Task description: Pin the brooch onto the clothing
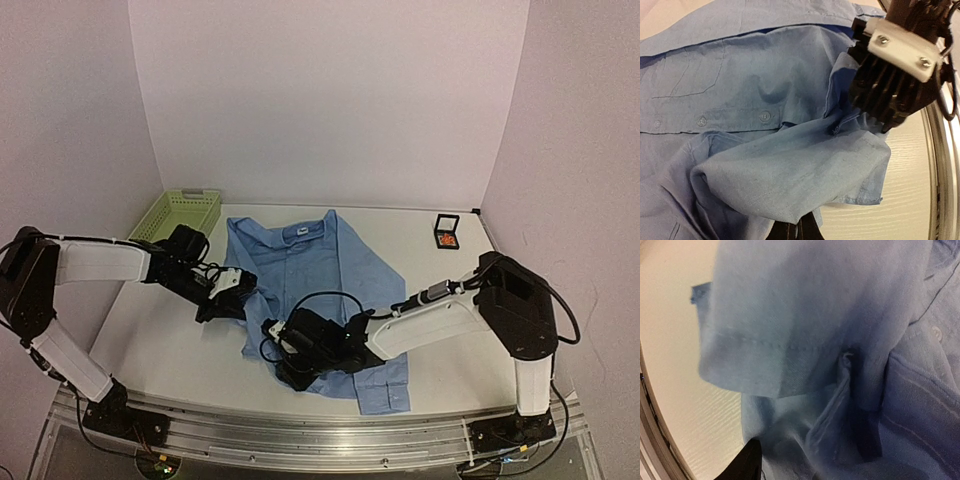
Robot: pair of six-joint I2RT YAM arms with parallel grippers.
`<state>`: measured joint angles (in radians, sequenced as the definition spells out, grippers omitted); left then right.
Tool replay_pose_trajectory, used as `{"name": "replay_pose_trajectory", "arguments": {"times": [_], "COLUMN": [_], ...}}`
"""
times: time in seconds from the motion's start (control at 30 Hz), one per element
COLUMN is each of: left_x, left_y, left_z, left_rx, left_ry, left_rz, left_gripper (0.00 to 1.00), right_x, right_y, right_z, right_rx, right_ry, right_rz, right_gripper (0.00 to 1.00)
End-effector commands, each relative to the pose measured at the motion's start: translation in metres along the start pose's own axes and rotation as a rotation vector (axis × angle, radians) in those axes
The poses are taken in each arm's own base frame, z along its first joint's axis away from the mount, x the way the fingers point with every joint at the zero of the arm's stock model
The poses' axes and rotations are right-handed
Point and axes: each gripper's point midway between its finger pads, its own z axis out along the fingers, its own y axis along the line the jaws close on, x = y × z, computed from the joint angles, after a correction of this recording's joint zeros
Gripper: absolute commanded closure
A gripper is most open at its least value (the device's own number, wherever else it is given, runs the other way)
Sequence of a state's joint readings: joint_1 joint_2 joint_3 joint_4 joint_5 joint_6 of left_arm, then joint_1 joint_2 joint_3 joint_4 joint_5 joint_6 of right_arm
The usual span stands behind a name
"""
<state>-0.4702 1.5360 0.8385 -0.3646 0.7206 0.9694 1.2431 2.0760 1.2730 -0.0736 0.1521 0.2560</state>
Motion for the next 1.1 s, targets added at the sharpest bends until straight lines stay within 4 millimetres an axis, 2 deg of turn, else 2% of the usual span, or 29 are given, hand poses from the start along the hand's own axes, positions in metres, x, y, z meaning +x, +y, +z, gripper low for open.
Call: {"name": "replay_pose_trajectory", "arguments": {"times": [0.0, 0.17, 0.3, 0.4, 0.53, 0.7, 0.8, 0.93, 1.07], "left_x": [-0.049, -0.077, -0.087, -0.084, -0.076, -0.070, -0.070, -0.070, -0.069], "left_y": [-0.020, -0.030, -0.011, 0.009, 0.028, 0.038, 0.040, 0.044, 0.043], "left_z": [-0.040, -0.064, -0.062, -0.051, -0.038, -0.031, -0.029, -0.026, -0.025], "left_rx": [0.041, 0.062, 0.043, 0.039, 0.032, 0.016, 0.024, 0.022, 0.030], "left_ry": [-0.094, -0.136, -0.141, -0.108, -0.061, -0.040, -0.039, -0.042, -0.044], "left_rz": [0.020, 0.009, -0.100, -0.200, -0.271, -0.286, -0.297, -0.302, -0.301], "left_gripper": [1.00, 1.00, 1.00, 1.00, 1.00, 1.00, 1.00, 1.00, 1.00], "right_x": [-0.002, -0.014, -0.025, -0.047, -0.082, -0.109, -0.121, -0.143, -0.159], "right_y": [0.005, -0.003, -0.015, -0.020, -0.022, -0.014, -0.008, -0.009, -0.031], "right_z": [-0.018, -0.024, -0.028, -0.047, -0.086, -0.125, -0.138, -0.141, -0.119], "right_rx": [-0.109, -0.215, -0.261, -0.245, -0.205, -0.108, -0.111, -0.104, -0.046], "right_ry": [-0.011, -0.043, -0.054, -0.119, -0.225, -0.350, -0.393, -0.465, -0.471], "right_rz": [0.035, 0.073, 0.087, 0.054, 0.024, -0.034, -0.027, -0.016, 0.035], "right_gripper": [0.52, 0.52, 0.51, 0.49, 0.46, 0.42, 0.38, 0.30, 0.26]}}
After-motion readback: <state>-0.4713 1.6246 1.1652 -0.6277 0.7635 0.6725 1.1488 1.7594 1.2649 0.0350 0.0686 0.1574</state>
